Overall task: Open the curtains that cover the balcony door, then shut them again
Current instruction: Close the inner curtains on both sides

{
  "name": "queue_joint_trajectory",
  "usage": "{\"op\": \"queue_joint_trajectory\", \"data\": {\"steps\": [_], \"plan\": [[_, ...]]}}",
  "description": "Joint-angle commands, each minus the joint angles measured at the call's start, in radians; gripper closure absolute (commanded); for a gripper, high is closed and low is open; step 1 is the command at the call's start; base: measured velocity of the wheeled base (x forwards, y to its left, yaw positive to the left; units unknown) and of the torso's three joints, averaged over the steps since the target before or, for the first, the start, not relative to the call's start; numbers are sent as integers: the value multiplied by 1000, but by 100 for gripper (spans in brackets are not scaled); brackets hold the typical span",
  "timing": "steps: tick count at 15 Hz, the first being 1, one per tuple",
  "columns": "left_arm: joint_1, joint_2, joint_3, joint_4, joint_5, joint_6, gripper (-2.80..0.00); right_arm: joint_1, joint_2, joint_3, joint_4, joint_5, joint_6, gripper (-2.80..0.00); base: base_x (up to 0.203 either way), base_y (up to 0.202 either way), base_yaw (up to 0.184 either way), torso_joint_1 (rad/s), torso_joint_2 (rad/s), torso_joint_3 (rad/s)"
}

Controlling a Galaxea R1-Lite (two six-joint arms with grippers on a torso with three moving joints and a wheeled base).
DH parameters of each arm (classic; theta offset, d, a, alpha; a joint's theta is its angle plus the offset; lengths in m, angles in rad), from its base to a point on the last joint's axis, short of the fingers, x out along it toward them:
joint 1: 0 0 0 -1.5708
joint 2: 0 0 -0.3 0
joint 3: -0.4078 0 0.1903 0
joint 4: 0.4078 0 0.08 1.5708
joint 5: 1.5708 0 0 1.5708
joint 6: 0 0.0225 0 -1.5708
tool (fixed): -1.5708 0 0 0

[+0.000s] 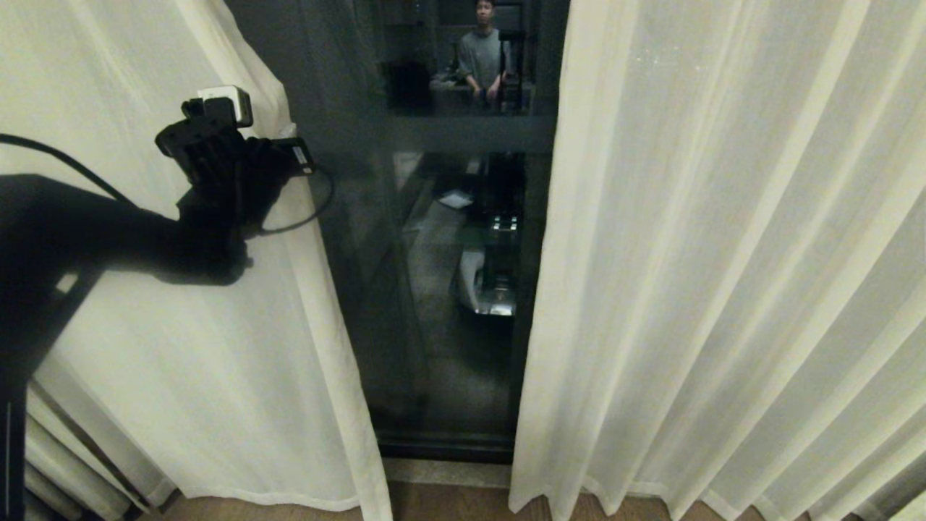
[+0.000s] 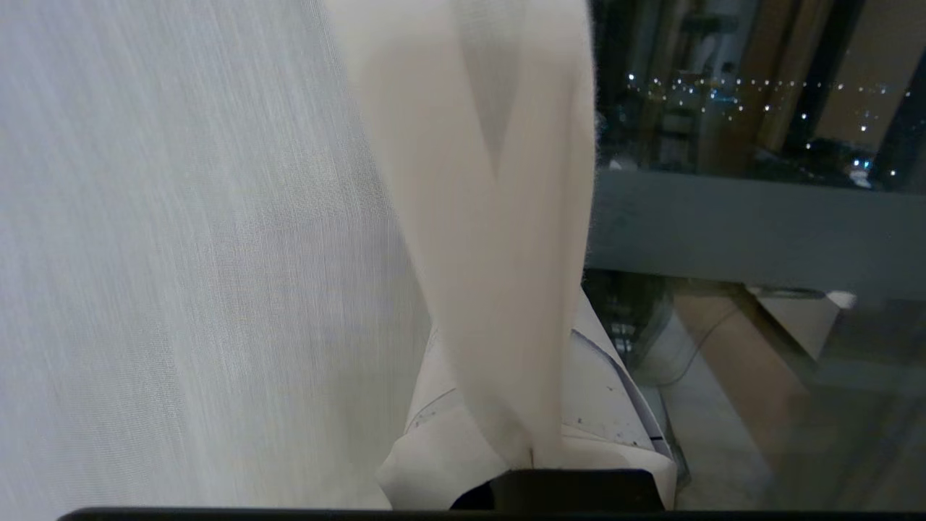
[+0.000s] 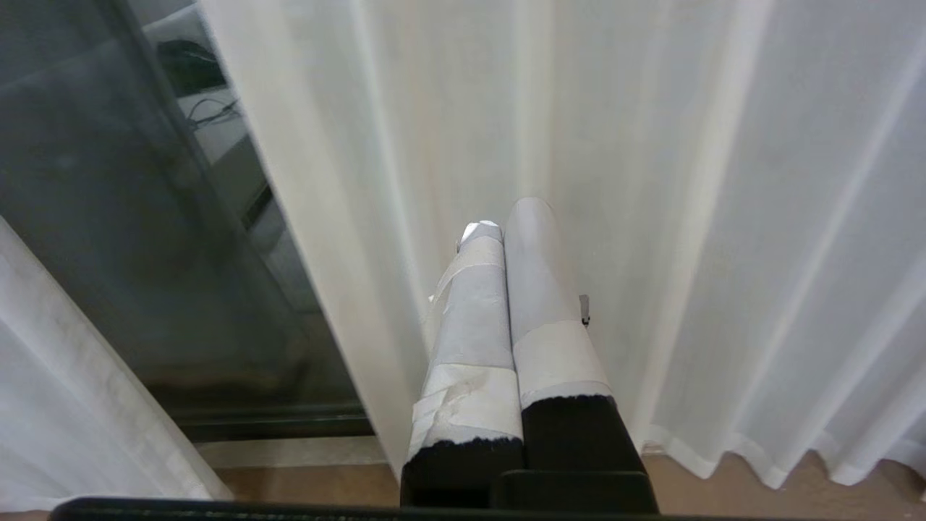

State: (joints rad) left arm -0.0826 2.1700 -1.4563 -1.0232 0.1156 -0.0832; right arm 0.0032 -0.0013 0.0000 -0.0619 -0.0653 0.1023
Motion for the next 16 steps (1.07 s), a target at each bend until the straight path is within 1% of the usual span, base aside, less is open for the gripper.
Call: {"op": "queue_joint_trajectory", "data": {"steps": [1,16], "plan": [[1,2,2,-6,1,-1,0,0,1,0,-1,-1,0,0,0,-185,3,-1,2,1],[1,4,4,-5,1,-3,0,0,1,0,-1,-1,0,0,0,-185,1,2,2,5]]}}
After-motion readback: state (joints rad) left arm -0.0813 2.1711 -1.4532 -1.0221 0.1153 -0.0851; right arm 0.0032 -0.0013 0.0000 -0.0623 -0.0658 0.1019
